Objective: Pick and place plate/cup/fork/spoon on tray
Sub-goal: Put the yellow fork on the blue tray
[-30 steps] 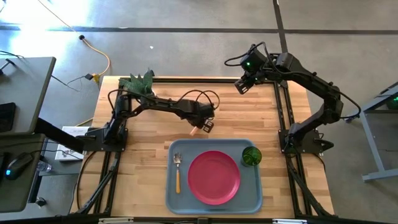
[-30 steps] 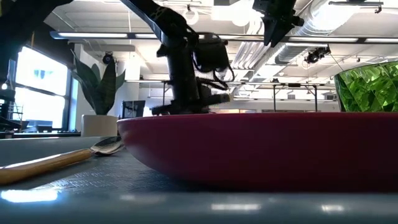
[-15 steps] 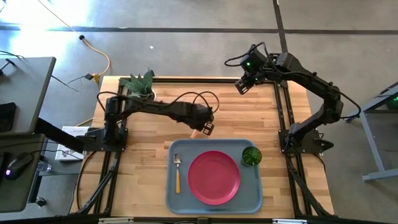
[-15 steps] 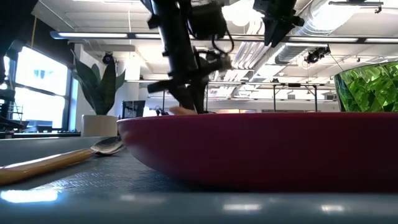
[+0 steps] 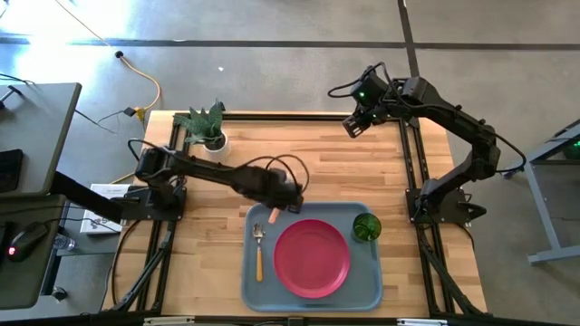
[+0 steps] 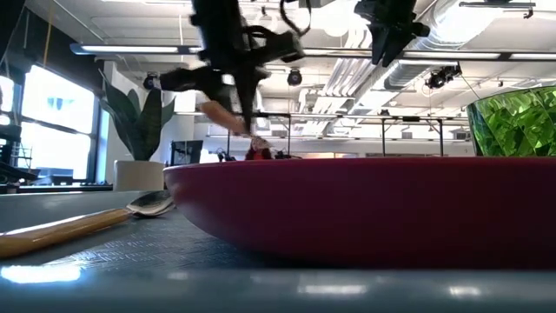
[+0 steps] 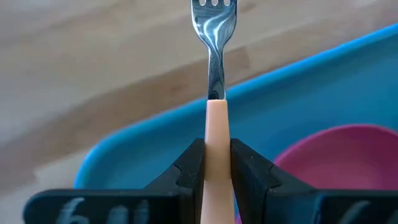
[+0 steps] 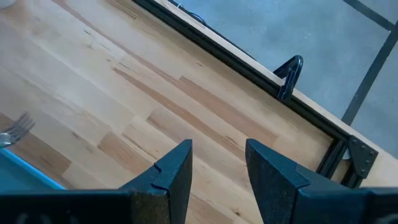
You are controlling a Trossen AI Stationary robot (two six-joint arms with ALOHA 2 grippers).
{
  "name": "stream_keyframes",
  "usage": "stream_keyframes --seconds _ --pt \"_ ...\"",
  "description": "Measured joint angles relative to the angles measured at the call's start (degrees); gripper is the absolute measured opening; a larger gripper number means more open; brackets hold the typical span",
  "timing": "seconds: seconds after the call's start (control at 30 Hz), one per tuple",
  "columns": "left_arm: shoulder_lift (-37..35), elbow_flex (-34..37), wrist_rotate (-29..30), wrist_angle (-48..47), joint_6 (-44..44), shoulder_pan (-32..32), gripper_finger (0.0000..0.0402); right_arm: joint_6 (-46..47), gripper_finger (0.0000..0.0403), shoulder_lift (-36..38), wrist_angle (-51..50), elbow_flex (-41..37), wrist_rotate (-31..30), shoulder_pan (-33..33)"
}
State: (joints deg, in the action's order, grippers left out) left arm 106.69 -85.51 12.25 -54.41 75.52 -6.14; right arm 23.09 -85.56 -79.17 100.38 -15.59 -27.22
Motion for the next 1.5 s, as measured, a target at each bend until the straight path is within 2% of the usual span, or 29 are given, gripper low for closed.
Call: stream_keyframes --seconds 0.1,0.33,0.8,1.2,1.5 --pt "-0.3 0.2 0.7 -3.5 4.6 -2.3 0.0052 0.9 0.0139 0.0 0.0 0.0 0.0 0.0" --pt "-0.2 0.2 1.1 -4.0 14.1 -7.8 0.0053 2.6 0.0139 0.0 0.0 0.0 0.0 0.0" --pt "-0.2 0.2 11.0 -5.6 31.7 -18.7 0.0053 3.9 0.0139 0.0 -5.5 0.0 -0.9 0.0" --pt "-0.2 0.2 13.2 -6.2 43.5 -24.5 0.0053 3.9 0.0139 0.0 -5.5 0.0 -0.9 0.0" --pt "3.7 0.4 13.1 -6.9 50.7 -26.7 0.0053 3.9 0.0139 0.0 -5.3 0.0 -0.9 0.0"
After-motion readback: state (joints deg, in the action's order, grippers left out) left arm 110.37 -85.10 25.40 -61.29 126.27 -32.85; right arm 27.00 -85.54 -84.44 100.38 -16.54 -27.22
